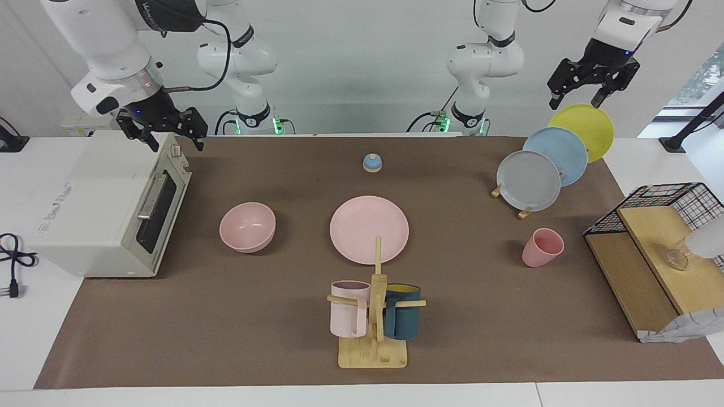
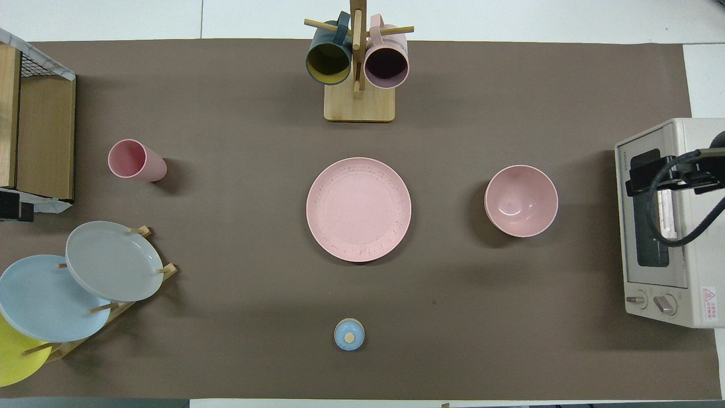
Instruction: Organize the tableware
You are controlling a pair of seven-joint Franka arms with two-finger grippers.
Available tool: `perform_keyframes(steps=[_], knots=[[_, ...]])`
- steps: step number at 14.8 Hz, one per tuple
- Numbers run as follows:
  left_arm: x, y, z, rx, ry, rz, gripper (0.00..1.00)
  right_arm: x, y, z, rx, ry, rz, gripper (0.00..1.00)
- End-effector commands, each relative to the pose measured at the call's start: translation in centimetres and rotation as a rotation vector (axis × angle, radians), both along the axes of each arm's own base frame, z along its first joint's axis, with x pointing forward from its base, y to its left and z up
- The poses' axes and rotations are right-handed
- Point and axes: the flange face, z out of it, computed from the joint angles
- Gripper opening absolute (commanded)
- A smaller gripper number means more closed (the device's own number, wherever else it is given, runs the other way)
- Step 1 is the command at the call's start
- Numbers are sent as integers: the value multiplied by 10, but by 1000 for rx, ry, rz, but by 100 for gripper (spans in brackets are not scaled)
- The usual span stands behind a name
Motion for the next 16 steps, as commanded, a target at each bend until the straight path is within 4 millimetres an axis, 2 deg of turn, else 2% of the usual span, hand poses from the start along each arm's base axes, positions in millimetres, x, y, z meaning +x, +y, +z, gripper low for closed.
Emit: perform_keyframes(steps=[1, 13, 15, 16], knots=[[-7, 3, 0, 17, 6, 12, 100, -2, 2, 5, 26, -6, 18, 100], [-7, 3, 0, 17, 6, 12, 100, -7, -2, 1, 29, 18, 18, 100], [-7, 2, 0, 17, 6, 11, 100, 1, 6, 1, 42, -30, 18, 100], [-7, 2, 0, 17, 7, 11, 100, 3, 23, -2, 49, -40, 40, 100]])
